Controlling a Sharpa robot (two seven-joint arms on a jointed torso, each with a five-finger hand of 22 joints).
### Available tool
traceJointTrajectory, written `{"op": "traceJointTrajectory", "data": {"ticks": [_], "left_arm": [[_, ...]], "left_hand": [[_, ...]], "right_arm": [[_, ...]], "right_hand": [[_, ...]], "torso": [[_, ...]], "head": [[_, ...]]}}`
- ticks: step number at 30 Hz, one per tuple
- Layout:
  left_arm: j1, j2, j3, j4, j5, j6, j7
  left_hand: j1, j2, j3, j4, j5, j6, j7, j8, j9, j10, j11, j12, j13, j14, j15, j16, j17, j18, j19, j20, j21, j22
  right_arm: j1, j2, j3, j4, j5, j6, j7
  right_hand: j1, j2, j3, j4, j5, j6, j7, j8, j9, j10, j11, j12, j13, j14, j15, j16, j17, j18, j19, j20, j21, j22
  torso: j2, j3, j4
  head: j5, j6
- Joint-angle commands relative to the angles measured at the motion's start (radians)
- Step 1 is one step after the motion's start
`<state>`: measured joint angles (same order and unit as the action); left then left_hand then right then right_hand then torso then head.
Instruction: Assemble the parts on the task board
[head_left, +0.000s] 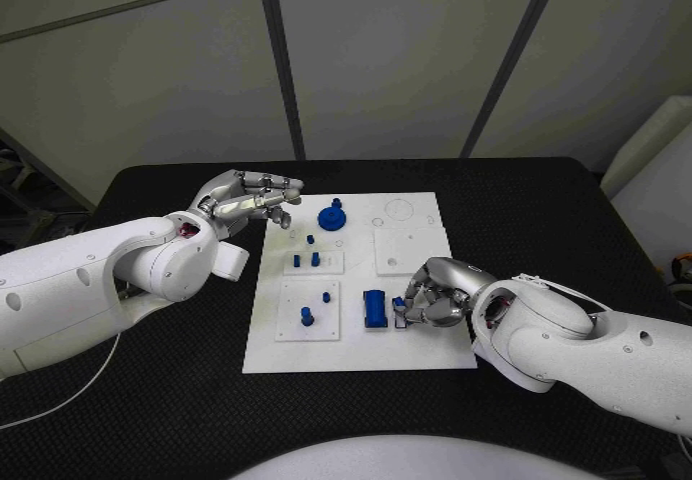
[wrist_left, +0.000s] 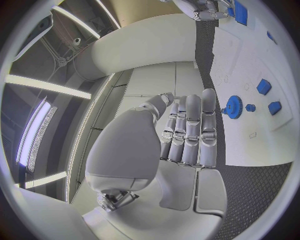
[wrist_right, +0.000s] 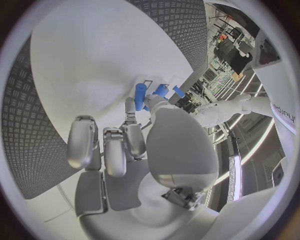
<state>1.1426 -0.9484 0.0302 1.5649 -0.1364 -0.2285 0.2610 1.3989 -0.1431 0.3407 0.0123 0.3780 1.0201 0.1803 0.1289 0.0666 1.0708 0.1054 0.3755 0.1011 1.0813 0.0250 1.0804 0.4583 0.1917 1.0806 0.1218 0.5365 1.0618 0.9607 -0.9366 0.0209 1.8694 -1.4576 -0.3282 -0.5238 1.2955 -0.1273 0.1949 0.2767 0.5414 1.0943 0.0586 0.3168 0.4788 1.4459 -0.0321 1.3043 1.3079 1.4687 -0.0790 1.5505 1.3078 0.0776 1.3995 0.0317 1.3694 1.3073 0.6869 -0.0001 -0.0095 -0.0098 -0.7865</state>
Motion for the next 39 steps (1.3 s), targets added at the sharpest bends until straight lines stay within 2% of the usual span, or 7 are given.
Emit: {"op": "traceJointTrajectory", "data": {"ticks": [1,23,29,32,34,35,39], "left_arm": [[0.001,0.0,0.001,0.003,0.001,0.014,0.0],[0.001,-0.002,0.001,0.003,0.001,0.015,-0.002],[0.001,-0.003,0.001,0.003,0.001,0.015,-0.004],[0.001,-0.004,0.001,0.003,0.001,0.015,-0.004],[0.001,-0.004,0.001,0.003,0.001,0.015,-0.005],[0.001,-0.004,0.001,0.003,0.001,0.015,-0.005],[0.001,-0.004,0.001,0.002,0.001,0.015,-0.005]], "left_hand": [[-0.011,0.002,-0.006,0.002,-0.005,-0.01,0.001,0.002,0.0,-0.007,0.001,0.006,0.001,-0.001,0.005,-0.003,-0.001,-0.01,-0.001,0.007,-0.006,-0.002],[-0.009,0.003,-0.006,0.001,-0.004,-0.012,0.001,0.002,0.0,-0.01,0.001,0.008,0.002,-0.001,0.005,-0.003,-0.002,-0.009,0.0,0.007,-0.008,-0.003],[-0.009,0.003,-0.006,0.001,-0.004,-0.012,0.001,0.002,0.0,-0.01,0.001,0.008,0.002,-0.001,0.005,-0.003,-0.002,-0.009,0.0,0.007,-0.008,-0.003],[-0.009,0.003,-0.006,0.001,-0.004,-0.012,0.001,0.002,0.0,-0.01,0.001,0.008,0.002,-0.001,0.005,-0.003,-0.002,-0.009,0.0,0.007,-0.008,-0.003],[-0.009,0.003,-0.006,0.001,-0.004,-0.012,0.001,0.002,0.0,-0.01,0.001,0.008,0.002,-0.001,0.005,-0.003,-0.002,-0.009,0.0,0.007,-0.008,-0.003],[-0.009,0.003,-0.006,0.001,-0.004,-0.012,0.001,0.002,0.0,-0.01,0.001,0.008,0.002,-0.001,0.005,-0.003,-0.002,-0.009,0.0,0.007,-0.008,-0.003],[-0.009,0.003,-0.006,0.001,-0.004,-0.012,0.001,0.002,0.0,-0.01,0.001,0.008,0.002,-0.001,0.005,-0.003,-0.002,-0.009,0.0,0.007,-0.008,-0.003]], "right_arm": [[0.0,0.005,-0.001,0.005,0.016,0.042,0.012],[0.0,0.007,-0.001,0.006,0.008,0.032,0.01],[0.0,0.002,-0.001,0.006,-0.002,0.031,0.008],[0.0,-0.003,-0.001,0.009,-0.01,0.032,0.012],[0.0,-0.009,-0.001,0.012,-0.013,0.034,0.018],[0.0,-0.011,-0.001,0.013,-0.014,0.036,0.021],[0.0,-0.017,-0.001,0.015,-0.017,0.05,0.037]], "right_hand": [[-0.017,0.004,-0.005,0.005,-0.002,0.027,-0.024,0.01,0.006,0.015,-0.002,0.019,0.069,0.095,-0.01,0.005,0.232,-0.017,0.007,-0.003,0.006,0.022],[-0.179,0.046,-0.1,0.015,0.03,0.038,-0.031,0.037,0.027,0.038,-0.008,0.06,0.108,0.097,-0.017,0.009,0.24,-0.019,0.015,-0.012,0.013,0.034],[-0.171,0.047,-0.105,0.006,0.027,0.037,-0.034,0.039,0.028,0.039,-0.01,0.06,0.109,0.097,-0.018,0.009,0.24,-0.019,0.015,-0.012,0.013,0.034],[-0.101,0.039,-0.102,-0.037,-0.048,0.032,-0.037,0.042,0.033,0.038,-0.014,0.059,0.11,0.097,-0.022,0.009,0.24,-0.019,0.015,-0.016,0.012,0.034],[-0.031,0.038,-0.088,-0.08,-0.212,0.029,-0.038,0.045,0.035,0.037,-0.017,0.057,0.11,0.097,-0.024,0.008,0.239,-0.019,0.014,-0.019,0.01,0.033],[-0.011,0.035,-0.084,-0.094,-0.261,0.027,-0.038,0.044,0.035,0.036,-0.016,0.056,0.11,0.097,-0.024,0.008,0.239,-0.018,0.013,-0.019,0.009,0.032],[0.023,0.026,-0.081,-0.118,-0.336,0.028,-0.038,0.044,0.033,0.035,-0.014,0.053,0.11,0.097,-0.022,0.008,0.239,-0.019,0.012,-0.017,0.008,0.032]], "torso": [[0.0,0.0003,-0.0009],[0.0,-0.0001,-0.0016],[-0.001,-0.0002,-0.0016],[0.0,0.0005,-0.0012],[-0.001,0.0005,-0.0012],[-0.001,0.0004,-0.0014],[-0.001,0.0001,-0.0025]], "head": [[0.0,-0.002],[0.002,0.0],[0.0,-0.001],[0.0,-0.001],[0.001,-0.002],[0.002,-0.002],[0.001,-0.004]]}}
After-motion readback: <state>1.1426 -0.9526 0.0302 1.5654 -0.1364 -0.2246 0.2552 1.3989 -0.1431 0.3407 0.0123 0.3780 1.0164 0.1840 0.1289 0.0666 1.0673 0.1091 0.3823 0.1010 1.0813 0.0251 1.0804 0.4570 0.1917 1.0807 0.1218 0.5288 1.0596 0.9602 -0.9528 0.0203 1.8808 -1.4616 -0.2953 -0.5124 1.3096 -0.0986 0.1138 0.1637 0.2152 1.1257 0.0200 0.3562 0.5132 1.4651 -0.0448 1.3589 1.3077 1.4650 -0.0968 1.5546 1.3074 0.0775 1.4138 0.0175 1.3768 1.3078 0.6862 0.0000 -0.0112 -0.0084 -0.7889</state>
